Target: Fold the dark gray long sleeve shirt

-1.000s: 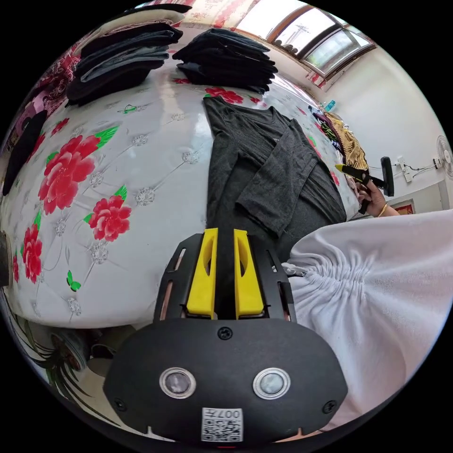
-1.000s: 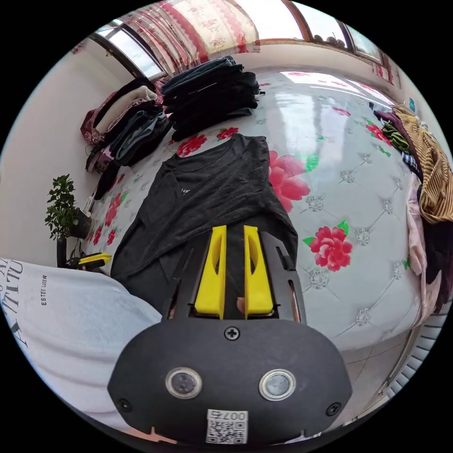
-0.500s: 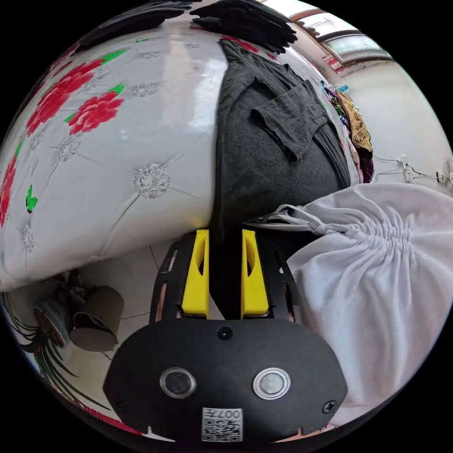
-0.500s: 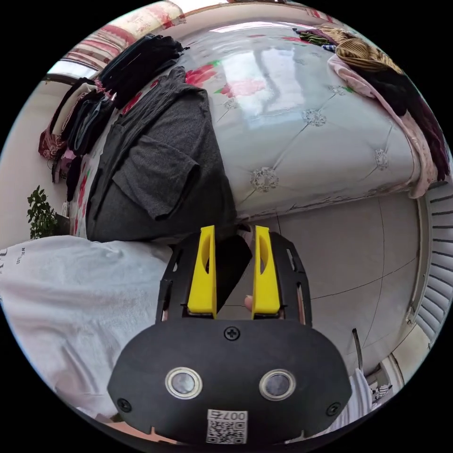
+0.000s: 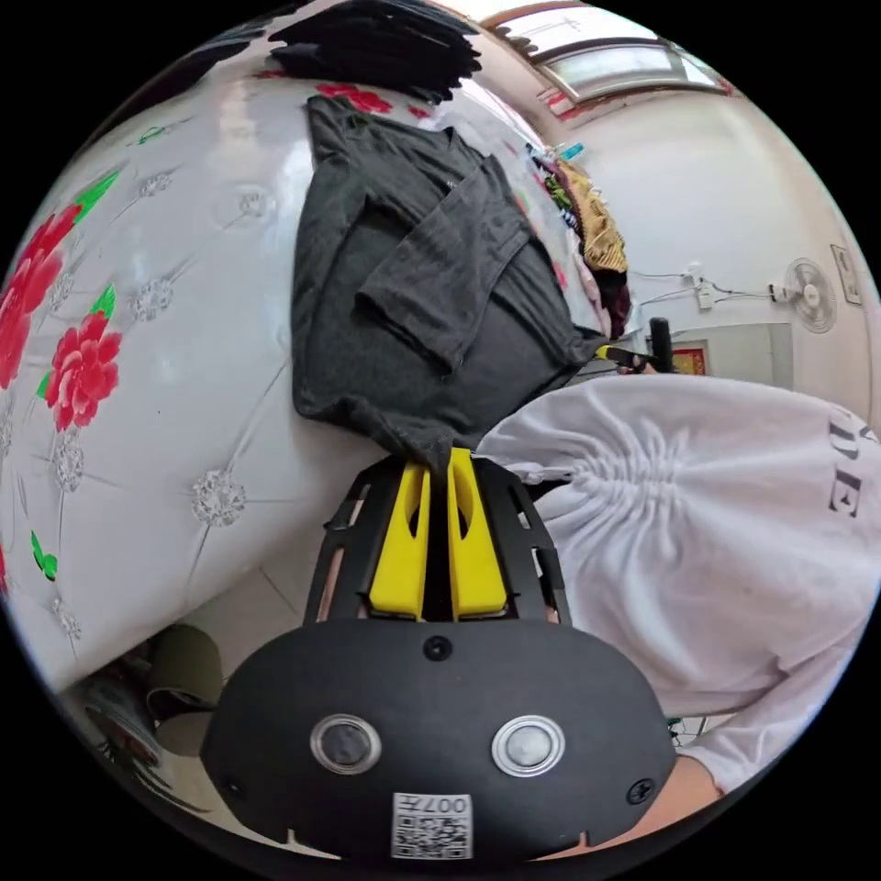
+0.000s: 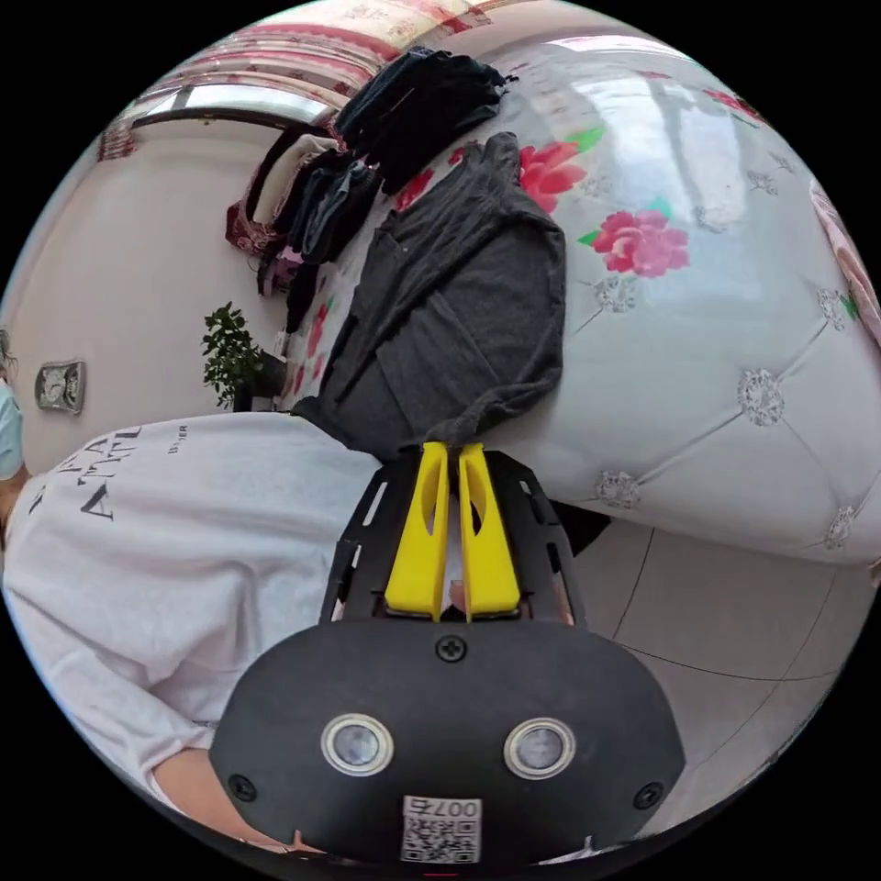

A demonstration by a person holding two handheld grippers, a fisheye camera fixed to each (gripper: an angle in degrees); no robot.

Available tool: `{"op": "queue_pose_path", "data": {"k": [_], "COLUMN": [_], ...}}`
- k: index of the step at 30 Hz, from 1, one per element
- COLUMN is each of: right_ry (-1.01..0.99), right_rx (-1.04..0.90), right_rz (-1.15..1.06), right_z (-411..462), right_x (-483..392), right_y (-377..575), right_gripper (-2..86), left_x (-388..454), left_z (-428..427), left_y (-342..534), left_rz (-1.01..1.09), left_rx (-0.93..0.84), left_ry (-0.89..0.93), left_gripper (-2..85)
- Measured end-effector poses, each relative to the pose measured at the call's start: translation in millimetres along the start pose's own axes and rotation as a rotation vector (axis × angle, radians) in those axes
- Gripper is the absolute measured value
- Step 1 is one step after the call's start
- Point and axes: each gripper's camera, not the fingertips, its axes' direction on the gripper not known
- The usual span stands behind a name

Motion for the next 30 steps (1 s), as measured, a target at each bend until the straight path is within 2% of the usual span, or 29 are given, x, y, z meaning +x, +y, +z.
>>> {"op": "queue_pose_path", "data": {"k": [3,6,7,10,16,23,27,30], "right_ry": [-0.119,-0.148,-0.137,-0.061,0.24,0.349,0.426,0.458], "right_rx": [0.192,0.359,0.389,0.4,0.302,0.167,0.052,0.092], "right_rz": [0.002,0.097,0.149,0.205,0.153,0.115,0.106,0.062], "right_z": [-35.0,-43.5,-40.0,-30.7,-12.4,22.5,49.0,39.7], "right_x": [4.4,19.9,26.5,29.0,13.6,12.1,12.6,0.3], "right_y": [-30.1,-61.9,-71.7,-82.5,-77.3,-99.7,-114.7,-109.6], "right_gripper": [0.1,1.1,1.8,3.1,4.9,5.5,2.7,0.6], "left_x": [-24.8,-66.2,-77.9,-78.6,-53.9,-52.1,-46.4,-41.4], "left_z": [-40.4,-58.7,-57.0,-49.5,-35.2,-9.1,-7.3,-8.7], "left_y": [-29.3,-44.8,-45.8,-43.4,-32.9,-47.6,-57.3,-62.5], "left_rz": [-0.045,-0.277,-0.373,-0.448,-0.401,-0.389,-0.378,-0.302], "left_rx": [0.186,0.43,0.478,0.517,0.412,0.271,0.234,0.191], "left_ry": [0.097,0.103,0.084,0.029,-0.211,-0.302,-0.4,-0.402], "left_gripper": [1.4,3.5,4.9,7.1,8.6,10.0,5.2,0.2]}}
